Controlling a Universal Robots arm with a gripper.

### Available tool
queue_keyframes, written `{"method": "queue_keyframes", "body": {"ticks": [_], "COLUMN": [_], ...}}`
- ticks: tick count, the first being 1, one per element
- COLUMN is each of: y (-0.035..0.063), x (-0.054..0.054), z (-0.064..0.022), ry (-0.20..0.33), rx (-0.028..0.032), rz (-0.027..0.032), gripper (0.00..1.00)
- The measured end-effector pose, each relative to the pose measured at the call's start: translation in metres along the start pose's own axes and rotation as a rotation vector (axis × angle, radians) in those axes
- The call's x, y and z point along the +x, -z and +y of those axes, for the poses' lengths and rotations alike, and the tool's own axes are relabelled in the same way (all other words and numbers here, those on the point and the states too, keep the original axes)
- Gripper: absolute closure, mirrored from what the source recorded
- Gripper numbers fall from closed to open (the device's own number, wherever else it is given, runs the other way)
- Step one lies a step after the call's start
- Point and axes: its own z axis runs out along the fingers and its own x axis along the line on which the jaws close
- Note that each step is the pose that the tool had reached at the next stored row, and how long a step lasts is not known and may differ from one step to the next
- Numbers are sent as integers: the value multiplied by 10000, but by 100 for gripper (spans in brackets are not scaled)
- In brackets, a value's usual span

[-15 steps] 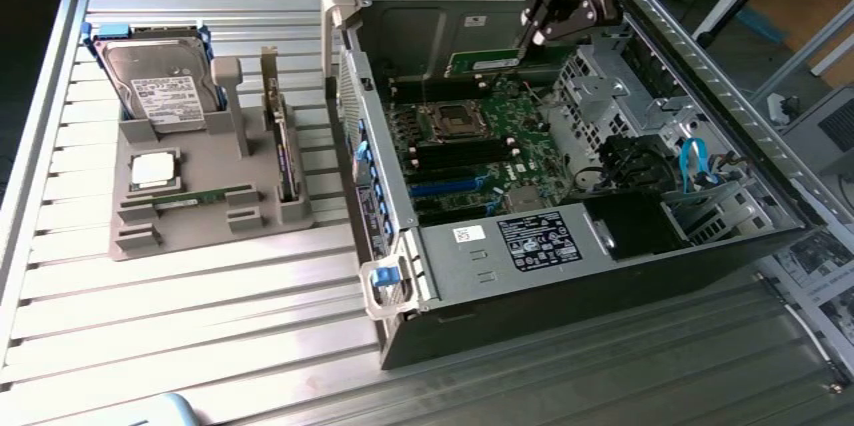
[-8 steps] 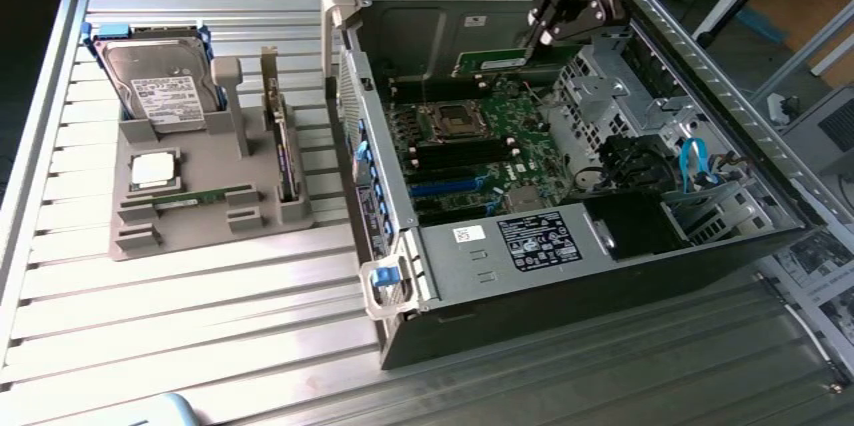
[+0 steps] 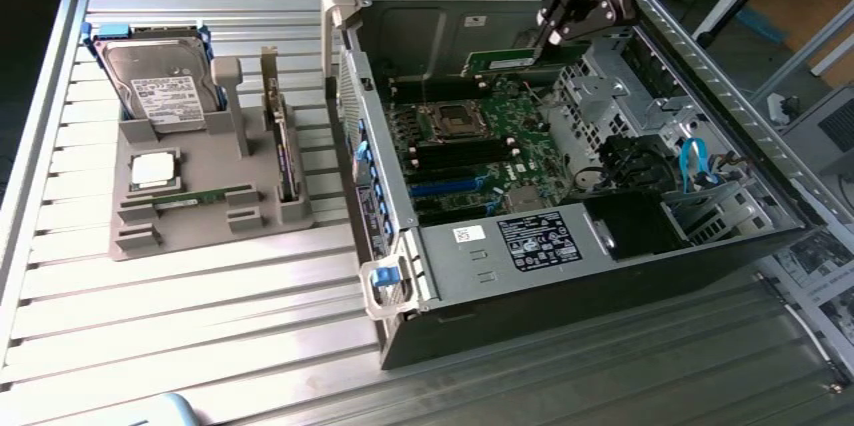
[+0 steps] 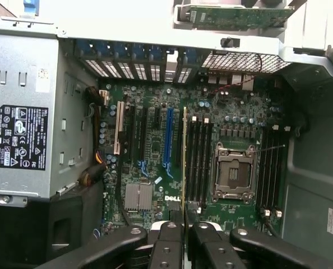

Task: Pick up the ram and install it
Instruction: 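Pick up the ram and move it above insertion slot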

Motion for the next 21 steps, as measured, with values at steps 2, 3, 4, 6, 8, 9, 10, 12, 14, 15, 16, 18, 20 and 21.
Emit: {"method": "queue_keyframes", "body": {"ticks": [2,3,4,6,8,9,10,12,14,15,16,18,20,21], "y": [0,0,0,0,1,0,0,0,0,1,0,1,2,2], "x": [1,2,2,3,4,5,5,6,7,7,8,8,9,9], "z": [-17,-24,-30,-43,-60,-66,-72,-84,-97,-104,-111,-131,-152,-160], "ry": [-1,0,0,0,0,-1,0,0,1,0,0,0,0,-1], "rx": [0,0,0,0,0,-1,0,-1,0,-1,0,-1,-1,-1], "rz": [0,0,0,1,3,3,3,5,6,7,6,9,11,12], "gripper": [87,87,87,87,87,87,87,87,87,87,87,87,87,87]}}
